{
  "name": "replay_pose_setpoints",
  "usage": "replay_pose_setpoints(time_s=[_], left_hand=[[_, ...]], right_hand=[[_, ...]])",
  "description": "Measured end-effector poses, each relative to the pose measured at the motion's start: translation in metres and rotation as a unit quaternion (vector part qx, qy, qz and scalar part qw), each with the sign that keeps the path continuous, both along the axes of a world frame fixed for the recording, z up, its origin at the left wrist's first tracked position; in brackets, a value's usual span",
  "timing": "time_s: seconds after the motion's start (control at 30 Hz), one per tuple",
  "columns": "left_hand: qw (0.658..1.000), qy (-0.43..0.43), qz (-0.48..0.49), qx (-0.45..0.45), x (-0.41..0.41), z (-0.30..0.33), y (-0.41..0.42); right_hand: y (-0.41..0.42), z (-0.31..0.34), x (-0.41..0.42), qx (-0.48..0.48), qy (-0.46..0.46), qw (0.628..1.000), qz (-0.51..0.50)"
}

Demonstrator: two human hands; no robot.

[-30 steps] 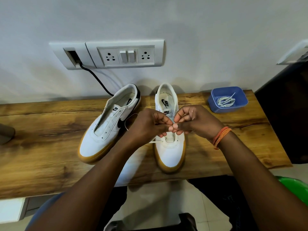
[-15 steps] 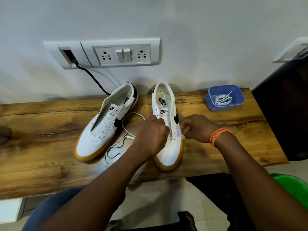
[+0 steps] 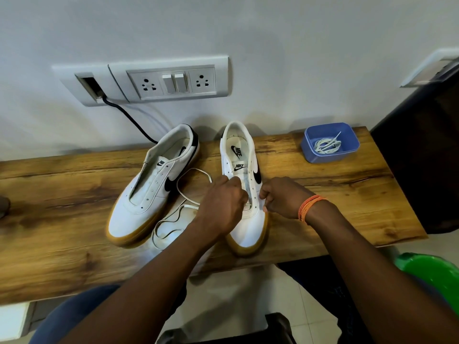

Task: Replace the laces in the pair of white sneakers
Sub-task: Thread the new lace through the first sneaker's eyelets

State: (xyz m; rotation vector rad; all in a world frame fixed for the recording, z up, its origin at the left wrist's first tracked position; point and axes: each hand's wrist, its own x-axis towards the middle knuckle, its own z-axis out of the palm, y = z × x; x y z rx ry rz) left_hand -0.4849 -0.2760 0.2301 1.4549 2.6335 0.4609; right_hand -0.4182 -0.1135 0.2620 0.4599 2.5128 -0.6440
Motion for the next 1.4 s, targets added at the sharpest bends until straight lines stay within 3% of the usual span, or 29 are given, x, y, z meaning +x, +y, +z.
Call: replay_pose_setpoints(time_s=[0.47,0.67,0.87,1.1,1.23,1.4], left_hand=[[0.998,0.047,-0.041,0.008,0.000,-0.006,0.000],[0.992,0.109,-0.061,-0.029,0.005,-0.002,0.003],[0.999,-0.035,-0.028,0.005,-0.007,-0.008,0.003],[0.996,-0.061,-0.022,0.054,-0.006,-0.007,0.005],[0.995,-0.079,0.053,-0.018,0.003,0.002,0.008],[0.979,-0.162,0.123,-0.026,0.007,0.001,0.012]], right_hand=[[-0.006,0.005,0.001,0.016,0.003,1.000,0.013],[-0.007,0.006,0.001,0.017,0.009,1.000,0.013],[-0.005,0.004,0.001,0.011,0.011,1.000,0.017],[-0.001,0.001,0.003,0.003,0.023,1.000,0.008],[-0.003,0.000,0.003,0.000,0.020,1.000,-0.004],[-0.005,0.003,0.004,-0.011,0.015,1.000,-0.010]])
